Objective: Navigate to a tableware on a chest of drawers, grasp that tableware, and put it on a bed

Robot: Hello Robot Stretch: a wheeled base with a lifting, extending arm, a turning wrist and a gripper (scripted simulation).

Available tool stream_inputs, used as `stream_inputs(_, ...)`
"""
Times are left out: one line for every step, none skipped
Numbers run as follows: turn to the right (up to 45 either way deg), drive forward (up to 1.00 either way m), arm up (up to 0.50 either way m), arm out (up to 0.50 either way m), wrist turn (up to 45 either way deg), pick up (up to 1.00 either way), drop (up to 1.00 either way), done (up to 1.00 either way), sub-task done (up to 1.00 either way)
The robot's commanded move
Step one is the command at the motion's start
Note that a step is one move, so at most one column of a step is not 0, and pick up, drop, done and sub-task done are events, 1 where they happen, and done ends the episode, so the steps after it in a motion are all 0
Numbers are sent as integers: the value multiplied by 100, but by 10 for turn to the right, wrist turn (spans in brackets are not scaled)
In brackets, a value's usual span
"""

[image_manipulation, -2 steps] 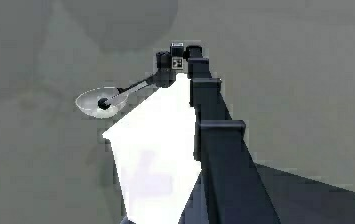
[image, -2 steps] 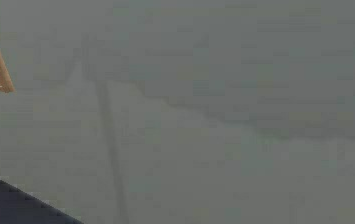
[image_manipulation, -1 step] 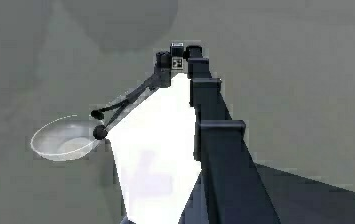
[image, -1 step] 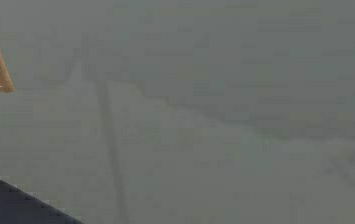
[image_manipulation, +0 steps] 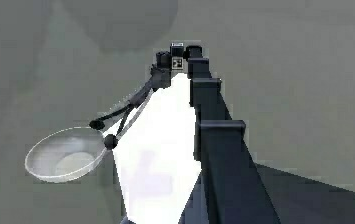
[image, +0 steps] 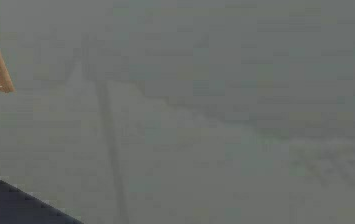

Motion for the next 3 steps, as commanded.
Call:
stream_inputs(0, 0, 0, -44, 0, 0, 0, 0, 0)
stream_inputs(-450, 0, 0, 0, 0, 0, 0, 0, 0)
stream_inputs(-450, 0, 0, 0, 0, 0, 0, 0, 0)
